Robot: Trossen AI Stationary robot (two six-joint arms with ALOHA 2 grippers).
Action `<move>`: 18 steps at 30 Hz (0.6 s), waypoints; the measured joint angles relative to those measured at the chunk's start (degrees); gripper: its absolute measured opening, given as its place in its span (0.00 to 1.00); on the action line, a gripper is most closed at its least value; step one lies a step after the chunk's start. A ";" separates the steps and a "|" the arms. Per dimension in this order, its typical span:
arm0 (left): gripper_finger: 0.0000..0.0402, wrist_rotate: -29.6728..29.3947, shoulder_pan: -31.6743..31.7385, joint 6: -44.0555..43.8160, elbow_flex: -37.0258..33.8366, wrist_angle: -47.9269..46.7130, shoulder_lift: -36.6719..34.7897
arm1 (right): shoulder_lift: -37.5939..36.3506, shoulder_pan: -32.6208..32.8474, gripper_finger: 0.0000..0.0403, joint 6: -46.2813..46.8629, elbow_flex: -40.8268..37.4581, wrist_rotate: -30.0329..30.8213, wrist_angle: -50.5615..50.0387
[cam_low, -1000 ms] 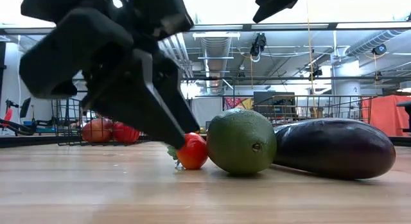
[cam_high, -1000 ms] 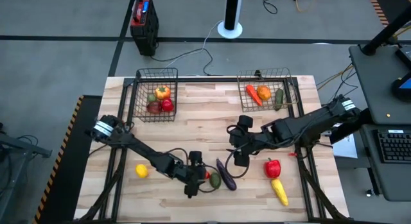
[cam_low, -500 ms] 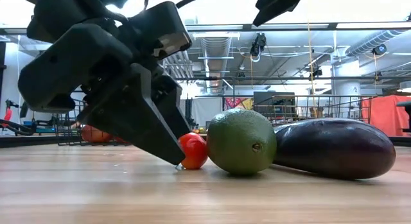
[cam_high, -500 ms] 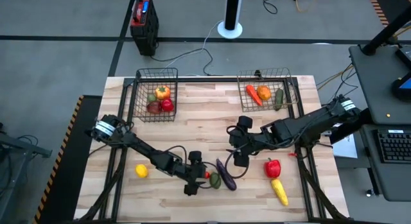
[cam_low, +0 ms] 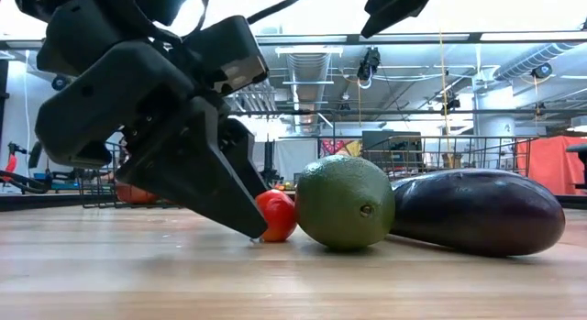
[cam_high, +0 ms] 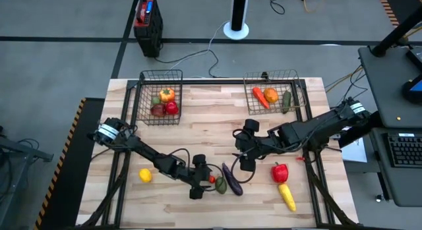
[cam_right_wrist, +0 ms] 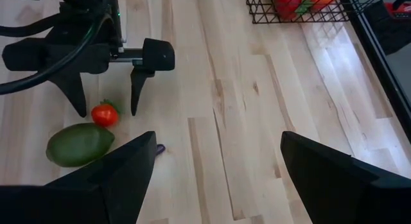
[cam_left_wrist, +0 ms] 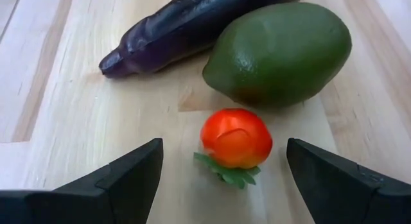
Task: Sort produce into baskets
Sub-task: Put the red tomato into the left wire basket
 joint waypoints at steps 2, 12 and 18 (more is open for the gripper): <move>0.77 0.00 0.00 -0.02 0.00 0.07 0.00 | 0.00 -0.01 0.81 -0.02 -0.05 0.08 0.00; 0.77 -0.12 0.00 0.00 -0.02 0.33 0.00 | 0.00 -0.02 0.81 -0.02 -0.07 0.59 0.00; 0.74 -0.11 0.00 0.01 -0.02 0.33 0.00 | 0.00 -0.02 0.81 -0.02 -0.07 0.61 0.00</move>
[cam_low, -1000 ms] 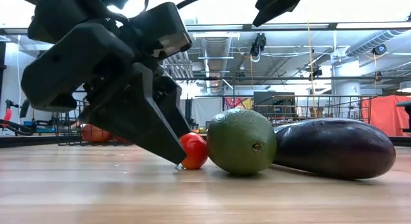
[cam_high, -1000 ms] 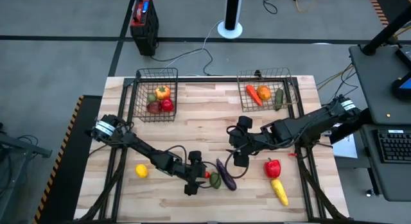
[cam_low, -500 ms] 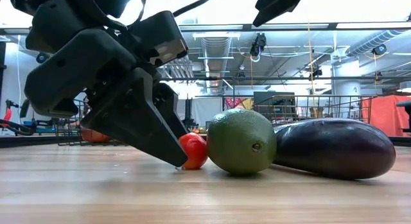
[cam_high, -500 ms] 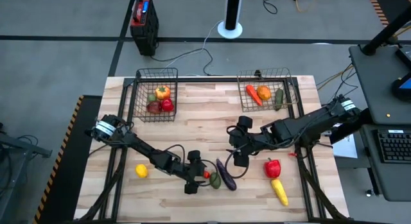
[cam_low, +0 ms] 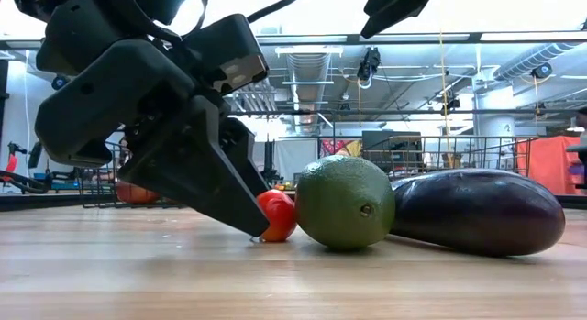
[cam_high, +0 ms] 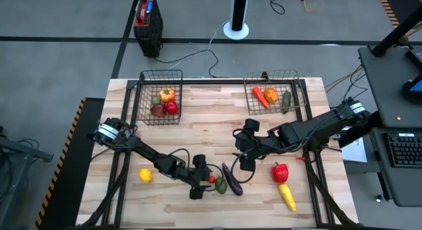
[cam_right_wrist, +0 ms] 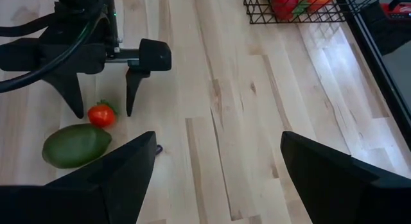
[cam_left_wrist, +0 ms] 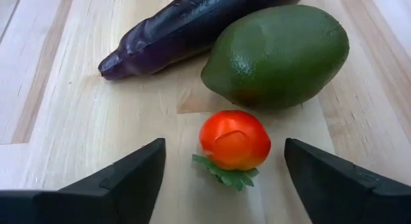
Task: Sort produce into baskets
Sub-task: Put the red tomato into the left wire basket
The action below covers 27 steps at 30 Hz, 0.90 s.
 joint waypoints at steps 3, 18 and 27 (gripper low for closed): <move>0.64 0.37 0.15 0.00 0.00 0.01 0.00 | 0.00 0.00 0.81 0.00 -0.01 0.01 0.00; 0.26 -2.11 0.37 1.91 -0.02 -2.86 -2.41 | 0.00 0.00 0.81 0.08 -0.26 0.07 0.00; 0.28 -10.49 0.33 7.36 -0.65 -9.82 -12.46 | 0.00 0.00 0.81 0.06 -2.08 0.00 2.02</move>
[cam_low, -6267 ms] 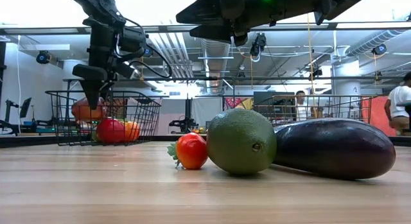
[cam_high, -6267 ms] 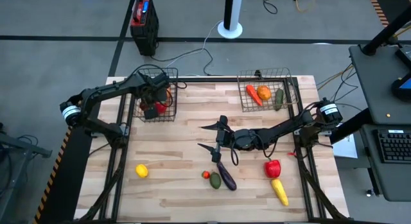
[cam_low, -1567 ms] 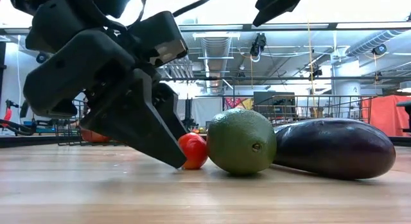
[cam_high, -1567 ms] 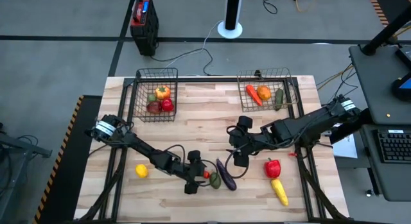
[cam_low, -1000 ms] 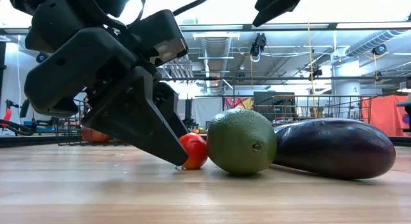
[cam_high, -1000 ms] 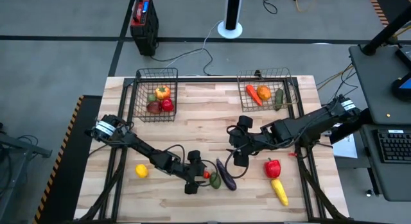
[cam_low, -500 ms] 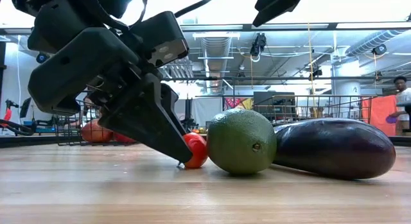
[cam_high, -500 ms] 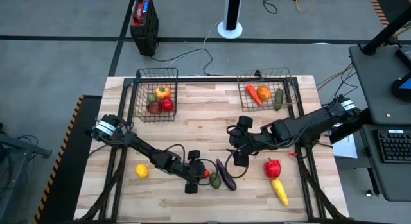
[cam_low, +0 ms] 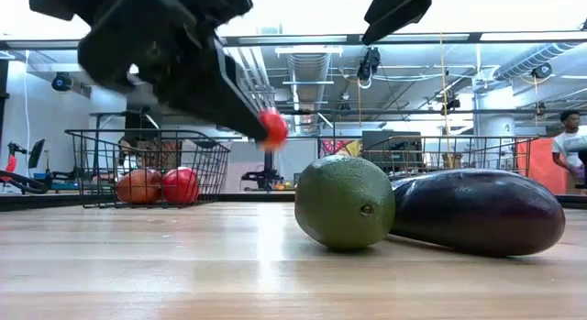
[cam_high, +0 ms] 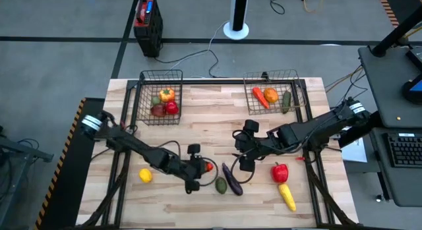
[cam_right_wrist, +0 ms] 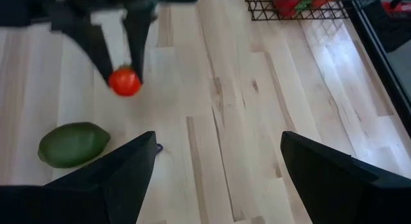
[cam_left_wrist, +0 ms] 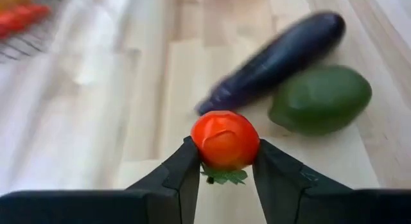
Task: Sort produce into baskets
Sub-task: Put the red tomato into the left wire basket
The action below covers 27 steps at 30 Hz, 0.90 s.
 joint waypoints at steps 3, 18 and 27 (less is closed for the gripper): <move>0.27 -2.51 -0.01 1.14 -1.65 -0.71 -5.30 | 0.00 0.02 0.81 -0.77 -1.15 0.00 2.14; 0.27 -8.05 -2.95 2.50 -21.00 25.21 -25.12 | 0.00 0.24 0.81 -18.21 -15.22 -0.06 37.94; 0.27 -8.07 -2.87 -6.09 -25.48 40.97 -23.86 | 3.54 1.70 0.81 -35.82 -18.91 0.39 58.51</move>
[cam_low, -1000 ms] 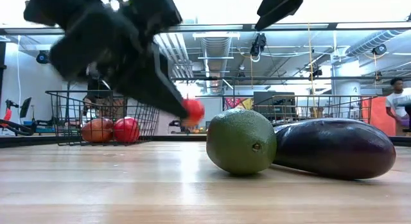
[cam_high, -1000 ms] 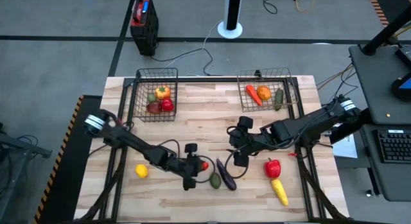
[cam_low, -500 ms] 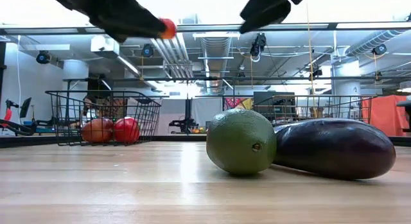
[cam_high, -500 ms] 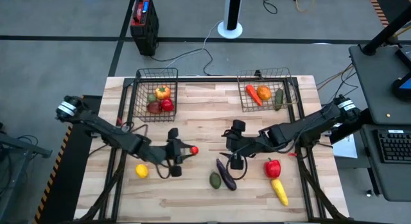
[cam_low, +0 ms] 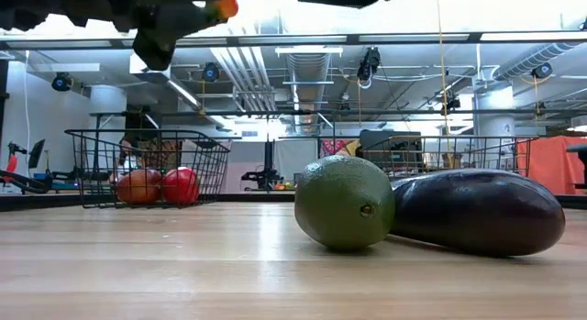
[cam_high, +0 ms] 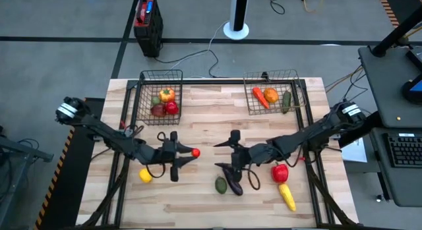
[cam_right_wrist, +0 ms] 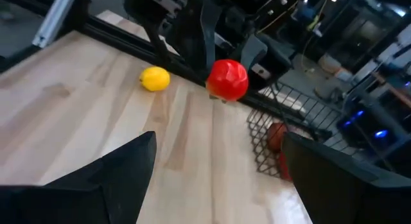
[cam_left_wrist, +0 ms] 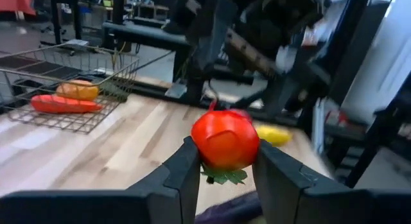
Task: Sort produce into baskets
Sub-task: Put the red tomato into the left wire basket
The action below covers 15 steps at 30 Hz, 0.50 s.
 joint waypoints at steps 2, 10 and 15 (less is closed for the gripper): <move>0.27 0.00 0.00 -1.44 0.97 0.81 0.71 | 1.69 -0.06 0.81 -2.56 1.69 0.05 0.23; 0.27 0.15 0.00 -5.96 5.02 0.86 1.69 | 8.68 -0.02 0.81 -10.60 9.84 4.30 0.27; 0.27 0.13 0.00 -6.84 5.17 0.86 1.25 | 9.67 -0.06 0.81 -11.56 11.63 4.66 0.26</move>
